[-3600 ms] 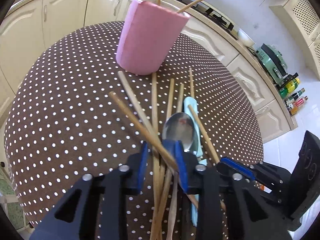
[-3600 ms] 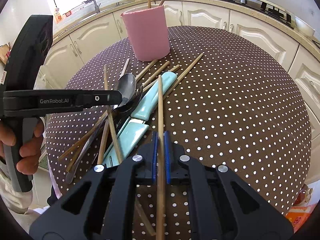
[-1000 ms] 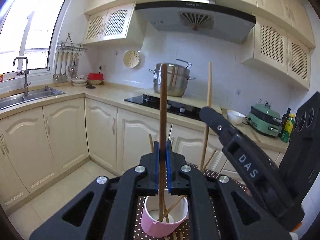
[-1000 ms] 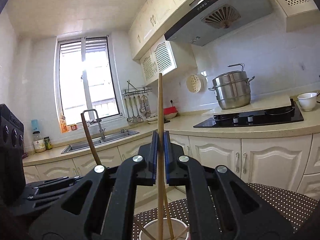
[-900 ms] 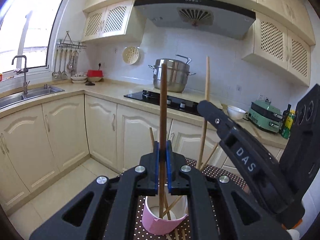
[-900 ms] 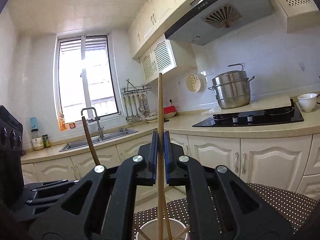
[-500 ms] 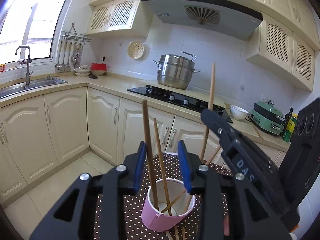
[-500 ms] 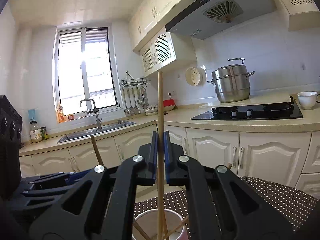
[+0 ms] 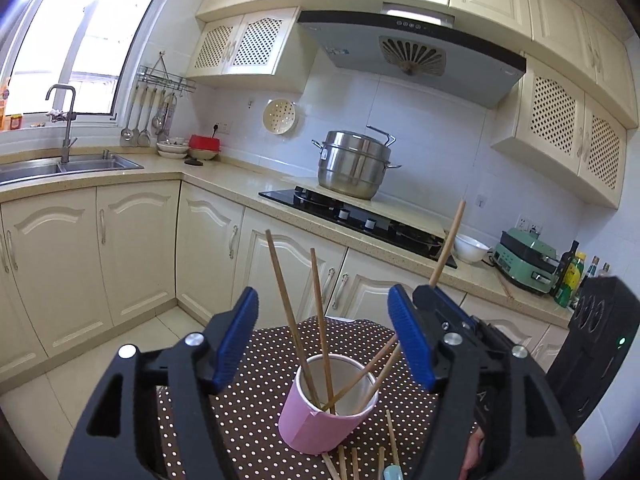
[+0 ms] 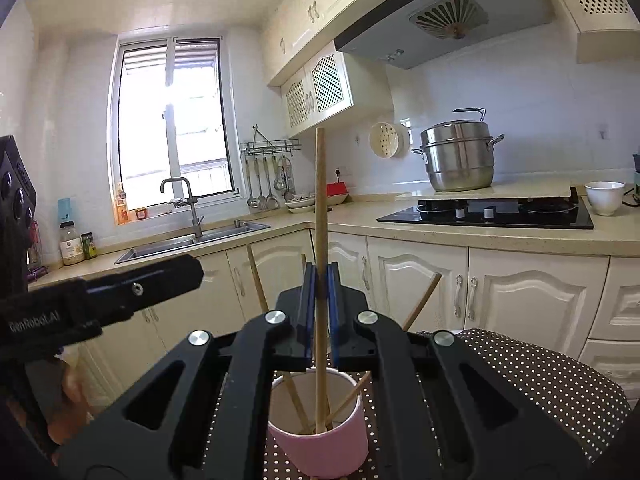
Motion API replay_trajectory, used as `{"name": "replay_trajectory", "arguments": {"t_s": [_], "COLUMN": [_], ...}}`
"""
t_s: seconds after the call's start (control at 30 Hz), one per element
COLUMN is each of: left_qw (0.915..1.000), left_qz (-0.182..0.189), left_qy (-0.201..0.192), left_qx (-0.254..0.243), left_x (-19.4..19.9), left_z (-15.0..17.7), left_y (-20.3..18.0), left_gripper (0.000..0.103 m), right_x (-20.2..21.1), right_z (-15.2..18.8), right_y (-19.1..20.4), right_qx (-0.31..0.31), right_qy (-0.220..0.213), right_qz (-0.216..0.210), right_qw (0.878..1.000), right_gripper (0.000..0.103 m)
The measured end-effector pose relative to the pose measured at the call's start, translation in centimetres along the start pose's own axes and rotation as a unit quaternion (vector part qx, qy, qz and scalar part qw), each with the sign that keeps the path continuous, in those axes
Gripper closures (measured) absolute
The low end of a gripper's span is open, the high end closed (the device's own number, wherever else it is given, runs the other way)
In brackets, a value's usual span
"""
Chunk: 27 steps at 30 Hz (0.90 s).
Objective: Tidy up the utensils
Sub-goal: 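Open both tools over the pink cup and withdraw toward the pile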
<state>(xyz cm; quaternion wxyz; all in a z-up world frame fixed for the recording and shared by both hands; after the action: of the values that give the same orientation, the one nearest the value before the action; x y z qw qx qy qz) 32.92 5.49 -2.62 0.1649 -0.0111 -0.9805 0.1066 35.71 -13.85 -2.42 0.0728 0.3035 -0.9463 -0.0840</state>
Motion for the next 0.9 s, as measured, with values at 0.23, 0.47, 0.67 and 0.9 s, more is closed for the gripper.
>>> {"name": "replay_trajectory", "arguments": {"t_s": [0.23, 0.47, 0.67, 0.9], "left_qw": [0.9995, 0.9989, 0.9988, 0.9986], "left_qz": [-0.031, -0.045, -0.048, -0.052], "left_qy": [0.003, 0.007, 0.008, 0.009], "left_qx": [0.008, 0.008, 0.009, 0.005], "left_x": [1.2, 2.0, 2.8, 4.2], "left_z": [1.0, 1.3, 1.5, 2.0], "left_y": [1.4, 2.4, 2.9, 2.8], "left_gripper": [0.032, 0.032, 0.030, 0.028], "right_x": [0.7, 0.9, 1.6, 3.4], "right_z": [1.4, 2.0, 2.5, 2.0], "right_y": [0.6, 0.3, 0.1, 0.9], "right_qx": [-0.002, -0.013, -0.023, -0.019], "right_qy": [0.019, 0.031, 0.034, 0.031], "right_qz": [0.000, 0.017, 0.028, 0.024], "right_qw": [1.000, 0.999, 0.999, 0.999], "right_gripper": [0.096, 0.096, 0.066, 0.039]}}
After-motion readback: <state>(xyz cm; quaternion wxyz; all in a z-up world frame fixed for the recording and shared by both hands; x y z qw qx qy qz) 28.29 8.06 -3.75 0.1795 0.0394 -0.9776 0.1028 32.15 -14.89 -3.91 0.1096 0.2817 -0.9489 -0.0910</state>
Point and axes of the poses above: each gripper's, at about its wrist camera, not at the fingertips, and x roughly against the way its jaws point, y to its left, z to its underside, the point moved 5 cm from there along -x, roughly the way its jaws point, and after that the axes turned 9 degrees about -z, right-handed, at the moved point
